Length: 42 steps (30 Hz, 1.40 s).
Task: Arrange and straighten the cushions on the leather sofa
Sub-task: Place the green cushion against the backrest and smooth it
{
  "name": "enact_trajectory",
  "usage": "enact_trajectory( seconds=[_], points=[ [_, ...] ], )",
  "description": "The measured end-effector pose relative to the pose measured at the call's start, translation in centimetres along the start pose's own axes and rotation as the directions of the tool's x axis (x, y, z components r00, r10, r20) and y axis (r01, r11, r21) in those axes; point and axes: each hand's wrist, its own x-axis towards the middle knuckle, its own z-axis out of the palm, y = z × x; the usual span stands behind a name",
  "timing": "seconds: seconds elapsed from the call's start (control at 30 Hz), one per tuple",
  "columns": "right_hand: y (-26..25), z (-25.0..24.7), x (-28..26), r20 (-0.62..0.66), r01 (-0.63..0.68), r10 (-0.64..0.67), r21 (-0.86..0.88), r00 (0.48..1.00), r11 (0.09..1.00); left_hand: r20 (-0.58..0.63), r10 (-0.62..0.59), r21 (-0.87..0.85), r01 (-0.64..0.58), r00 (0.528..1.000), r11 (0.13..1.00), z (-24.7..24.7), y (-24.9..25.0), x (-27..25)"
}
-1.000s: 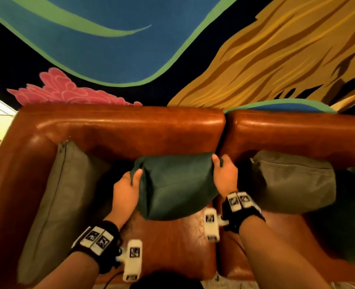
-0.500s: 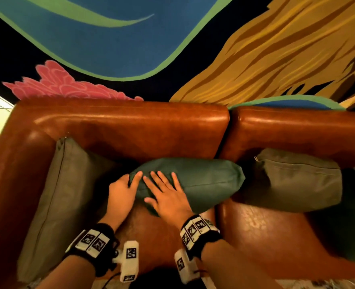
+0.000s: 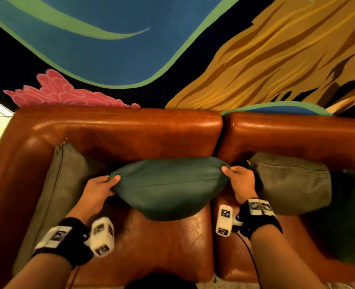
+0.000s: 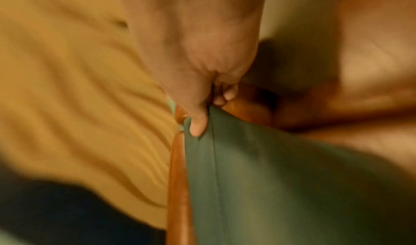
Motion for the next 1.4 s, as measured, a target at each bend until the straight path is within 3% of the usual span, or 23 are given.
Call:
enact_trajectory(
  seconds=[0.07,0.2,0.37,0.43,0.5,0.57,0.6,0.63,0.7,0.73,0.77,0.83,0.87,0.9,0.93,0.97,1.0,1.03,1.07,1.13,1.2,1.3,1.4],
  points=[
    [0.2,-0.3,-0.8,0.081,-0.114,0.100,0.191,0.992,0.975,0.002,-0.056,-0.086,0.056,0.998,0.995,-0.2,0.8,-0.6],
    [0.6,-1.0,-0.9,0.175,-0.102,0.055,0.276,0.983,0.956,-0.136,0.079,0.261,-0.041,0.988,0.964,-1.4,1.7,-1.1],
    [0.9,-1.3,-1.4,0.236,-0.099,0.031,0.281,0.971,0.955,-0.173,0.045,0.095,-0.029,0.984,0.995,-2.8,3.1,-1.8],
    [1.2,-1.9,-1.0,0.193,-0.158,0.111,0.249,0.975,0.956,-0.061,0.076,0.124,-0.068,0.995,0.990,-2.0,5.2,-2.8],
    [2.2,-3.0,-0.7,-0.007,-0.157,0.157,-0.072,0.988,0.985,0.114,0.160,0.296,-0.187,0.981,0.936,-0.1,7.8,-4.1],
    [1.3,-2.4,-1.8,-0.148,-0.090,0.036,-0.370,0.988,0.925,0.198,0.276,0.542,-0.339,0.941,0.769,3.4,10.4,-5.4],
    [0.2,-1.6,-2.8,-0.044,0.034,-0.055,-0.378,0.998,0.925,0.222,0.320,0.611,-0.387,0.921,0.691,5.8,11.3,-6.2],
    [-1.5,-0.5,-4.7,0.186,0.199,-0.148,-0.299,0.971,0.933,0.245,0.354,0.635,-0.425,0.903,0.645,8.3,11.7,-7.0],
    [-3.6,1.6,-8.4,0.597,0.371,-0.198,-0.180,0.778,0.911,0.321,0.423,0.648,-0.522,0.847,0.554,13.7,11.3,-8.9],
    [-3.9,2.1,-9.6,0.646,0.452,-0.244,-0.176,0.723,0.875,0.385,0.431,0.644,-0.572,0.816,0.509,16.2,10.8,-9.9],
    [-3.5,2.4,-9.8,0.590,0.521,-0.328,-0.188,0.737,0.833,0.460,0.430,0.604,-0.629,0.777,0.490,17.9,10.1,-10.6],
    [-2.0,1.5,-8.5,0.306,0.489,-0.405,-0.286,0.862,0.824,0.593,0.421,0.513,-0.725,0.686,0.459,19.1,8.2,-10.2],
    [-0.6,0.7,-7.1,0.185,0.391,-0.348,-0.320,0.919,0.863,0.586,0.396,0.567,-0.707,0.707,0.423,18.1,6.9,-8.7],
    [1.0,-0.3,-6.1,0.108,0.266,-0.244,-0.349,0.964,0.899,0.500,0.356,0.690,-0.611,0.790,0.388,16.3,5.4,-6.6],
    [2.8,-0.9,-5.2,0.079,0.145,-0.125,-0.365,0.989,0.920,0.327,0.298,0.828,-0.424,0.897,0.368,13.9,3.7,-4.1],
    [4.4,-1.1,-4.5,0.072,0.038,-0.012,-0.369,0.997,0.929,0.121,0.228,0.913,-0.199,0.966,0.357,11.1,1.8,-1.7],
    [6.0,-1.2,-4.0,0.059,-0.047,0.074,-0.364,0.996,0.930,-0.059,0.107,0.918,0.012,0.992,0.396,8.2,-0.4,0.6],
    [6.9,-1.0,-3.8,0.040,-0.100,0.122,-0.349,0.992,0.932,-0.137,-0.013,0.866,0.126,0.991,0.485,5.6,-1.9,2.0],
    [7.4,-0.7,-3.7,0.017,-0.117,0.128,-0.315,0.992,0.942,-0.107,-0.079,0.792,0.132,0.991,0.595,3.8,-3.1,3.2],
    [7.2,0.1,-3.4,-0.033,-0.099,0.093,-0.274,0.995,0.957,-0.034,-0.011,0.651,0.030,0.999,0.758,3.1,-3.5,3.5],
    [5.8,1.3,-3.6,-0.066,-0.048,0.030,-0.286,0.997,0.957,-0.041,0.192,0.665,-0.117,0.980,0.738,4.7,-2.1,2.3],
    [3.2,2.2,-5.1,-0.009,0.088,-0.098,-0.380,0.995,0.921,0.072,0.406,0.704,-0.335,0.911,0.626,7.2,0.4,-0.4],
    [2.1,-1.6,-4.2,0.035,0.124,-0.120,-0.170,0.992,0.978,-0.085,0.472,0.714,-0.277,0.877,0.643,4.1,2.6,0.0]
  ],
)
